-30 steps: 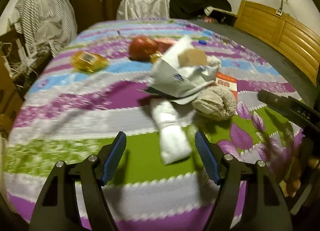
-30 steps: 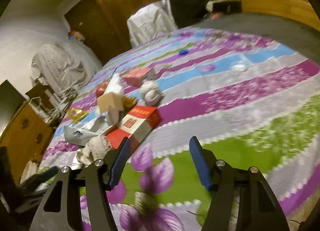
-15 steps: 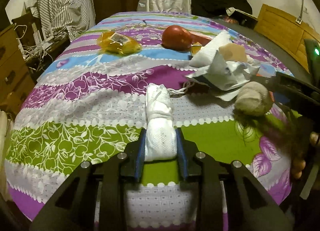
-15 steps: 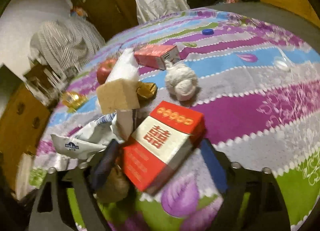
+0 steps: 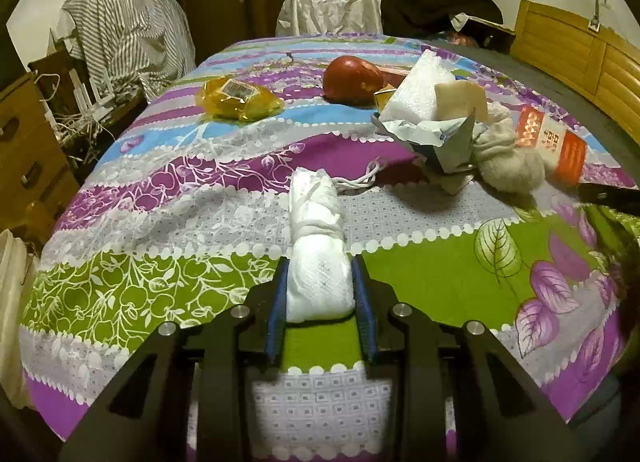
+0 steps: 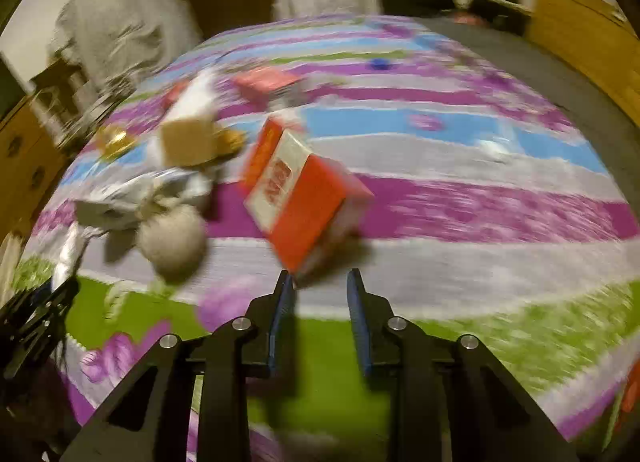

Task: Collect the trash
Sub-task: 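Grasp the red cigarette box with the right tool, then carry the white cloth in the left tool while the right tool carries the red box toward the bucket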

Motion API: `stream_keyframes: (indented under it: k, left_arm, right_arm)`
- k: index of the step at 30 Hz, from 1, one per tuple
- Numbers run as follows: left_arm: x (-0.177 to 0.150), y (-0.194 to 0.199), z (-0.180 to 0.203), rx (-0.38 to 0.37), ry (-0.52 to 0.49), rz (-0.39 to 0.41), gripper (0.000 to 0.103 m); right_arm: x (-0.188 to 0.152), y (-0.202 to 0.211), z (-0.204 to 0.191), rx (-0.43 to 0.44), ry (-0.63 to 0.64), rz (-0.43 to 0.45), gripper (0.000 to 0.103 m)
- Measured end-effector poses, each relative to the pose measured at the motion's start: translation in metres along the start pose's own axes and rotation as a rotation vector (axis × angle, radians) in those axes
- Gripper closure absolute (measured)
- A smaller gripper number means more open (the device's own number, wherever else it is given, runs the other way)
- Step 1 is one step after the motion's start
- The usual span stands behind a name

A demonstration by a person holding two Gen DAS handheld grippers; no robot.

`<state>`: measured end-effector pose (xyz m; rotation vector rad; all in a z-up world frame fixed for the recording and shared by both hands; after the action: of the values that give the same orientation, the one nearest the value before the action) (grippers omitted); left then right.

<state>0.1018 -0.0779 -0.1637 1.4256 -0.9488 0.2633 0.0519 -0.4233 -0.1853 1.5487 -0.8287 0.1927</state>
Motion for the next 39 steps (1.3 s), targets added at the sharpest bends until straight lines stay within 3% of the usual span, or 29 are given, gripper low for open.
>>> stream_keyframes:
  k: [2, 3, 6, 9, 12, 13, 14, 15, 16, 19, 20, 21, 22, 25, 31, 36, 39]
  left_arm:
    - [0.001, 0.0, 0.001, -0.001, 0.007, -0.004, 0.072]
    - [0.002, 0.0, 0.0, -0.005, 0.013, -0.008, 0.072]
    - [0.004, 0.002, -0.002, -0.012, 0.016, -0.013, 0.069]
    - [0.005, 0.002, -0.005, -0.044, 0.015, -0.006, 0.066]
    - [0.004, 0.003, -0.01, -0.1, 0.027, 0.004, 0.064]
    - [0.005, 0.003, -0.013, -0.116, 0.039, 0.008, 0.059]
    - [0.006, 0.004, -0.016, -0.117, 0.053, 0.017, 0.056]
    - [0.007, 0.005, -0.019, -0.111, 0.067, 0.027, 0.052]
    - [0.008, 0.005, -0.021, -0.109, 0.076, 0.035, 0.051]
    - [0.014, 0.001, -0.021, -0.126, 0.074, 0.029, 0.051]
    - [0.014, -0.004, -0.016, -0.125, 0.039, 0.008, 0.053]
    - [0.014, -0.007, -0.012, -0.125, 0.013, -0.004, 0.071]
    - [0.012, -0.009, -0.008, -0.109, -0.012, -0.008, 0.077]
    - [0.008, -0.001, -0.007, -0.124, -0.009, 0.008, 0.079]
    - [0.0, 0.026, -0.018, 0.001, 0.002, 0.011, 0.079]
    - [0.0, 0.051, -0.046, 0.095, 0.069, 0.009, 0.079]
    - [0.001, 0.066, -0.068, 0.14, 0.109, 0.011, 0.079]
  right_arm:
    - [0.001, 0.013, 0.005, 0.07, -0.032, 0.046, 0.055]
    - [0.002, 0.017, 0.002, 0.107, -0.035, 0.061, 0.042]
    - [0.01, 0.02, -0.017, 0.077, 0.091, 0.131, 0.015]
    - [0.026, 0.0, -0.022, 0.033, 0.2, 0.113, 0.014]
    - [0.042, -0.025, -0.013, 0.067, 0.257, 0.035, 0.014]
    - [0.046, -0.034, -0.009, 0.069, 0.27, 0.014, 0.014]
    - [0.05, -0.043, -0.006, 0.074, 0.288, -0.003, 0.016]
    - [0.05, -0.046, -0.005, 0.088, 0.297, -0.011, 0.028]
    - [0.051, -0.048, -0.005, 0.106, 0.301, -0.015, 0.032]
    - [0.043, -0.049, -0.005, 0.163, 0.302, -0.001, 0.032]
    - [0.04, -0.047, -0.005, 0.172, 0.303, 0.011, 0.032]
    - [0.037, -0.044, -0.006, 0.177, 0.298, 0.018, 0.033]
    - [0.033, -0.041, -0.005, 0.181, 0.284, 0.024, 0.033]
    - [0.02, -0.027, -0.002, 0.184, 0.235, 0.033, 0.033]
    - [-0.021, 0.022, -0.009, 0.199, 0.116, 0.047, 0.033]
    - [-0.051, 0.068, -0.057, 0.278, 0.088, 0.065, 0.033]
    - [-0.056, 0.082, -0.097, 0.31, 0.135, 0.073, 0.033]
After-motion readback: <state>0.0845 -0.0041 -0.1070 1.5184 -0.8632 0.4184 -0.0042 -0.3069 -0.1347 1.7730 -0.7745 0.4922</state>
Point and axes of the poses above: each gripper's, at about its wrist camera, not at the fingertips, and y roughly against the way its jaws point, z to its right, x to its top, the point moved 5 cm from there along -y, roughly the way its jaws point, and after that the axes turned 6 degrees about -y, right-handed, at the moved point
